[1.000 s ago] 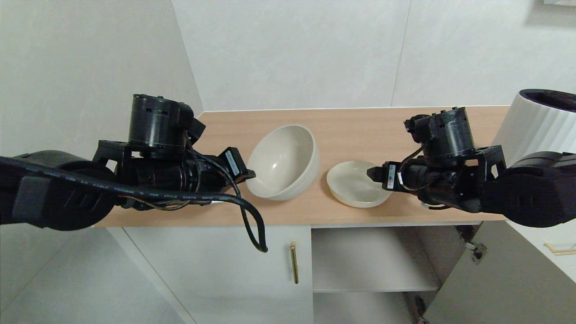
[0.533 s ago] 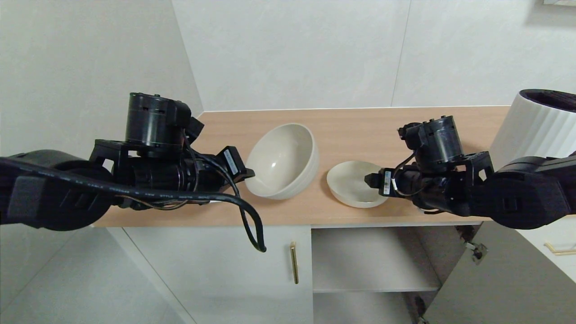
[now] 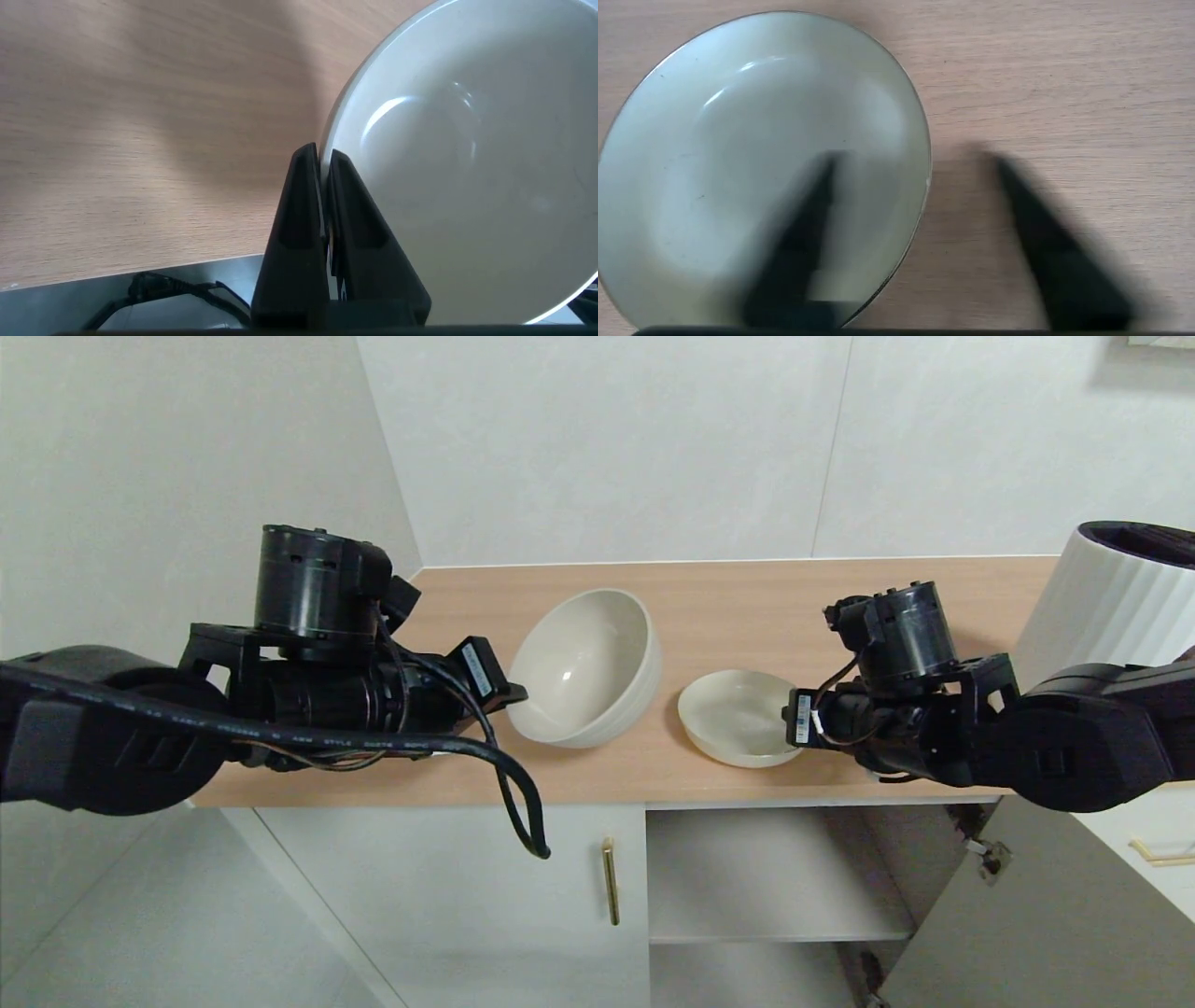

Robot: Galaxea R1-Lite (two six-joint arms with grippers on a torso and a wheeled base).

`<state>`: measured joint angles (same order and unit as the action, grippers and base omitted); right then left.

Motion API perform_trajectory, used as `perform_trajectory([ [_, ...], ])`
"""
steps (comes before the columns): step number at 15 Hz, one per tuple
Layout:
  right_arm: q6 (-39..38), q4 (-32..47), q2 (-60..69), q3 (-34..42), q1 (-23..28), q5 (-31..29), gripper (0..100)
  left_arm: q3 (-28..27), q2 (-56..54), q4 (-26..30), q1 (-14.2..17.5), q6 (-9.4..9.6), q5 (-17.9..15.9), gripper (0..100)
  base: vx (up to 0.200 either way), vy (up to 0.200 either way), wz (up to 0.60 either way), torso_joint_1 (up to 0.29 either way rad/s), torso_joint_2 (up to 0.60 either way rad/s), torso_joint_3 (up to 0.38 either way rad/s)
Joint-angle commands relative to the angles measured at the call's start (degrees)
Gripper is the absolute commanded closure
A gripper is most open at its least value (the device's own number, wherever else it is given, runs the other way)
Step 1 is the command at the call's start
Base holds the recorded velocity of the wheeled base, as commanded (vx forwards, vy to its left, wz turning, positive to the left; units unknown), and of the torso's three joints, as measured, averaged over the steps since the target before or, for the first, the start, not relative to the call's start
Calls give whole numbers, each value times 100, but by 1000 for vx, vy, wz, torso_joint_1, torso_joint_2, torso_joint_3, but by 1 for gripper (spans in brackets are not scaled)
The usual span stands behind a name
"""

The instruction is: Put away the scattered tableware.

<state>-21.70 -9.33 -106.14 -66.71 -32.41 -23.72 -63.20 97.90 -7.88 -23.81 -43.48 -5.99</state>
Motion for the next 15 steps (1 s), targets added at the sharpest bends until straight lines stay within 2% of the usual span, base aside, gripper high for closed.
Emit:
perform_trajectory([
  [1, -1, 1, 6, 9, -2, -1, 100, 0, 1, -4, -1, -2, 1, 100, 0, 0, 0, 0, 0, 0],
  [9, -19, 10, 234, 61, -2, 43, 100, 62, -87, 14, -1, -2, 10, 100, 0, 0, 0, 0, 0, 0],
  [11, -27, 317, 762, 202, 25, 131, 100, 352, -447, 14, -1, 42, 1, 100, 0, 0, 0, 0, 0, 0],
  [13, -45, 985, 1289, 325, 25, 465, 100, 668, -764, 14, -1, 86, -8, 100, 0, 0, 0, 0, 0, 0],
  [14, -54, 1311, 1553, 378, 33, 729, 100, 800, -913, 14, 8, 182, -8, 100, 0, 0, 0, 0, 0, 0],
  [15, -106, 1706, 1957, 439, 77, 1124, 100, 1055, -1124, 23, 52, 534, 10, 100, 0, 0, 0, 0, 0, 0],
])
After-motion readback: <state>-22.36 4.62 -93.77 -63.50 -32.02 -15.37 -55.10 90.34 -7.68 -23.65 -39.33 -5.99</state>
